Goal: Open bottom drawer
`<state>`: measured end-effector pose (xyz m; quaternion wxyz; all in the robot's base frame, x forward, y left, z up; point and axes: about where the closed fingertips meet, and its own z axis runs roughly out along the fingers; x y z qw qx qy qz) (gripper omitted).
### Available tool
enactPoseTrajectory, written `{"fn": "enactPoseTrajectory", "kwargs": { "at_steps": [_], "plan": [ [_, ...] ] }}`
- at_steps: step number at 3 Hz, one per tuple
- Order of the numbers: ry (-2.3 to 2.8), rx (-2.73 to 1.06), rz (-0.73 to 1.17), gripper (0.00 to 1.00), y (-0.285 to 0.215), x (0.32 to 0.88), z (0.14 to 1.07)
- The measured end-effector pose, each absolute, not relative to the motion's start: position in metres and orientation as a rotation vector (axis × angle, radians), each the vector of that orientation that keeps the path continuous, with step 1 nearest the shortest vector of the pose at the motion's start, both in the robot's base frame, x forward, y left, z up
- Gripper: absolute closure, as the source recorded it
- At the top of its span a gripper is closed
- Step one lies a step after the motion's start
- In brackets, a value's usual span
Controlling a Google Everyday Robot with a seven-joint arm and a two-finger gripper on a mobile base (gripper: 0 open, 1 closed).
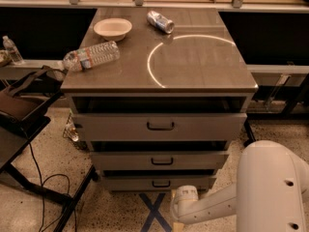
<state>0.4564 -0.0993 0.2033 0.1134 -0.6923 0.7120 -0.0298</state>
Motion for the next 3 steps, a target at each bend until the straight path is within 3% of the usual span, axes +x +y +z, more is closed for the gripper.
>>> {"fn": "enactPoseTrajectory", "kwargs": {
  "at_steps": [3],
  "plan": [
    [2.027,-2.061,-0.171,0.00,-0.067,0.495,0.162]
  ]
}}
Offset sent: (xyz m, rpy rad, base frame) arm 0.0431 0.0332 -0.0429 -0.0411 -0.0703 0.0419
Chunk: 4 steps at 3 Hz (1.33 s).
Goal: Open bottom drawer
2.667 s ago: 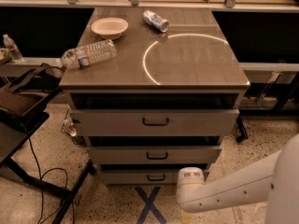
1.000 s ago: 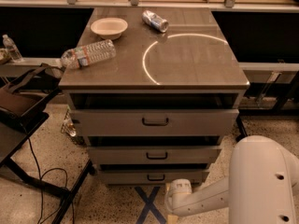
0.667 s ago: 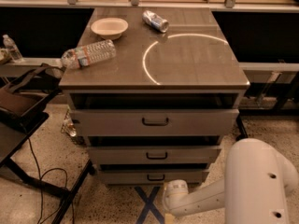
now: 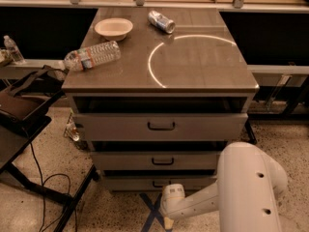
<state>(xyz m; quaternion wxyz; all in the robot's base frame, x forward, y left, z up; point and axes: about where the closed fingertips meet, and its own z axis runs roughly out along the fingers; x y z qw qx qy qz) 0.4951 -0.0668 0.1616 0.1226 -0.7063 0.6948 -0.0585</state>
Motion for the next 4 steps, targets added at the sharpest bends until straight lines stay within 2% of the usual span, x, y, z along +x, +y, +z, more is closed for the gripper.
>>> {"fn": "enactPoseTrajectory", "kwargs": {
  "at_steps": [1,2,3,4],
  "plan": [
    [2.009,-2.085,-0.187,0.00,-0.055,0.506,0.153],
    [1.986,-2.125,-0.207,0.18,-0.045,0.512,0.146],
    [1.988,-2.124,-0.203,0.49,-0.046,0.511,0.145],
    [1.989,-2.124,-0.202,0.72,-0.046,0.510,0.146]
  ]
}}
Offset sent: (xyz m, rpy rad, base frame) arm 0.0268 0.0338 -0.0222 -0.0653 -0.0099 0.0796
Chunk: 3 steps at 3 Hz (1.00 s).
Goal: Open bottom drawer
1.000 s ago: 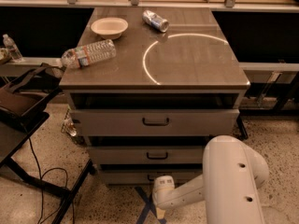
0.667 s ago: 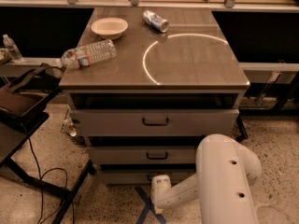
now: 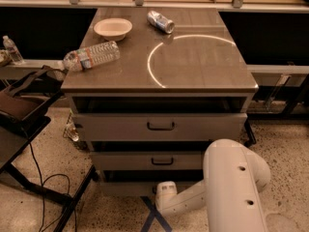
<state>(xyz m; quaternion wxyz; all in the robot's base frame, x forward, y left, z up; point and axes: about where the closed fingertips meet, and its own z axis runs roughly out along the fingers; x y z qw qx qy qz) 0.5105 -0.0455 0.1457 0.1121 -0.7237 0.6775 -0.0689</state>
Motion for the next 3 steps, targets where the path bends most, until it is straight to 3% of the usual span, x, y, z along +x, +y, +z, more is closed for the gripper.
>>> {"fn": "enactPoseTrajectory", "kwargs": {
  "at_steps": [1,3],
  "plan": [
    [1.989,-2.124,-0.202,0.95,-0.0455,0.5104,0.1458],
    [1.989,-2.125,-0.201,1.00,-0.0455,0.5097,0.1452]
  ]
}}
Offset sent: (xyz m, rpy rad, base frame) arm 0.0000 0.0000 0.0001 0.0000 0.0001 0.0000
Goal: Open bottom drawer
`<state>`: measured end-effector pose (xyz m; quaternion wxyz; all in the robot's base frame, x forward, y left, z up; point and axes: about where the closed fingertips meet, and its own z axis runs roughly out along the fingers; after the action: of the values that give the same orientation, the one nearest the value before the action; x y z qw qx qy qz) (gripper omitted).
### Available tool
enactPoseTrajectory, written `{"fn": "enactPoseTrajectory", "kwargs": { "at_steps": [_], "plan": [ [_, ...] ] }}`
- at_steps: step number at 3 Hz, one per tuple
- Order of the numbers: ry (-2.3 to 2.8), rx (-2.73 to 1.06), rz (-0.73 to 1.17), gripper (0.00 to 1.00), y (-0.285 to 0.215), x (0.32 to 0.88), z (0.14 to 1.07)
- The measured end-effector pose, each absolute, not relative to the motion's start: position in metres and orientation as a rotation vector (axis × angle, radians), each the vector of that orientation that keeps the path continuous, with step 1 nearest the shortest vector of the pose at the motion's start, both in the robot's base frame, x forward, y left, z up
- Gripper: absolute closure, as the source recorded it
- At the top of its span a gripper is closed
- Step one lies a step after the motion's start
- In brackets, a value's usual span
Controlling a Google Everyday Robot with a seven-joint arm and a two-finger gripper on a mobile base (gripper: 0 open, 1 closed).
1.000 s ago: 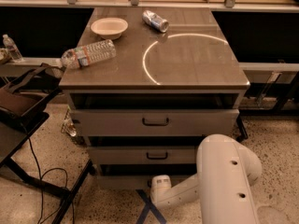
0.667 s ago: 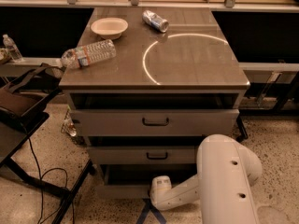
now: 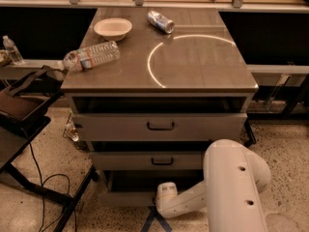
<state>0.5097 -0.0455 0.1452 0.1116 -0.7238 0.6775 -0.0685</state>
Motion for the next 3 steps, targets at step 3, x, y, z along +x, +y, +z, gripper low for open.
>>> {"fn": "enactPoseTrajectory", "kwargs": {
  "at_steps": [3],
  "plan": [
    [2.060,-2.073,-0.193,1.00,-0.072,0.465,0.159]
  ]
}}
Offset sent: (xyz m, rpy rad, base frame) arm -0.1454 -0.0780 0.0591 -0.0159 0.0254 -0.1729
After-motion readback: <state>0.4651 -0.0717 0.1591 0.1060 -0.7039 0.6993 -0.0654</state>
